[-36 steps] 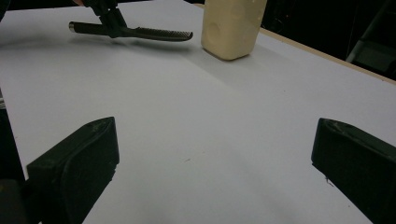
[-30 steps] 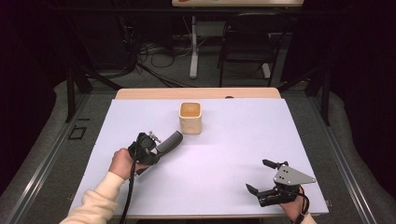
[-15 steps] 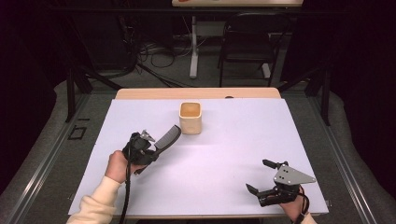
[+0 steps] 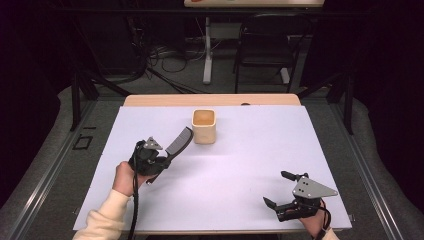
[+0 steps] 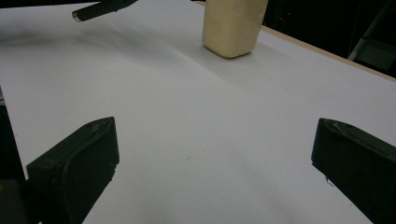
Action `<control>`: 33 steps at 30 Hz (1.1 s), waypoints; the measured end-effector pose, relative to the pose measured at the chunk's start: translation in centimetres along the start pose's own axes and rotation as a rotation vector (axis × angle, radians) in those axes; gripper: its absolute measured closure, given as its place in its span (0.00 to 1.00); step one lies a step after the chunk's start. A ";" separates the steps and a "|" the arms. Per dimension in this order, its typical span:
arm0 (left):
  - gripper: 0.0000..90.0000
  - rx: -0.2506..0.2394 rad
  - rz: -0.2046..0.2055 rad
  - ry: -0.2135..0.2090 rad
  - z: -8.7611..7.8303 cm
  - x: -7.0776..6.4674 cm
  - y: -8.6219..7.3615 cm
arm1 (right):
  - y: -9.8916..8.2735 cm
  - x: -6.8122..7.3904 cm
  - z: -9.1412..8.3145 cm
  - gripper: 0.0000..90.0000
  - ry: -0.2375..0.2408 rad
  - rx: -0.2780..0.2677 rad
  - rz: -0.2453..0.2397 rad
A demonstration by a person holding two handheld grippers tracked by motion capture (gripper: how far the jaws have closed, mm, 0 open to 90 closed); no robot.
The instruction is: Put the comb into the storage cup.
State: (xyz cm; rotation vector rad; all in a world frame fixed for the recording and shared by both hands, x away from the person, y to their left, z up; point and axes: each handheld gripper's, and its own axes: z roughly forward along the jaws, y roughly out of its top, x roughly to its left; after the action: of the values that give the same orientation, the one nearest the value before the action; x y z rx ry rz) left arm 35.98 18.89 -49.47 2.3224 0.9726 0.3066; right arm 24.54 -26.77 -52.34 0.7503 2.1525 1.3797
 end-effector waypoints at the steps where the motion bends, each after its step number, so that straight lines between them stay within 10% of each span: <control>1: 0.80 -0.006 -0.001 -0.003 0.0 0.0 0.0 | 0.0 0.0 0.0 0.00 0.000 0.000 0.000; 33: 0.80 -0.191 -0.045 0.073 0.4 0.2 -0.1 | -0.1 0.0 0.0 0.00 -0.006 0.004 0.003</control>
State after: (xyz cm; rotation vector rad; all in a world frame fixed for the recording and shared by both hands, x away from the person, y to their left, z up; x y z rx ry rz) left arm 36.21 18.92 -49.82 2.1263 0.9846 0.4482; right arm 24.52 -26.85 -52.44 0.7582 2.1517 1.3731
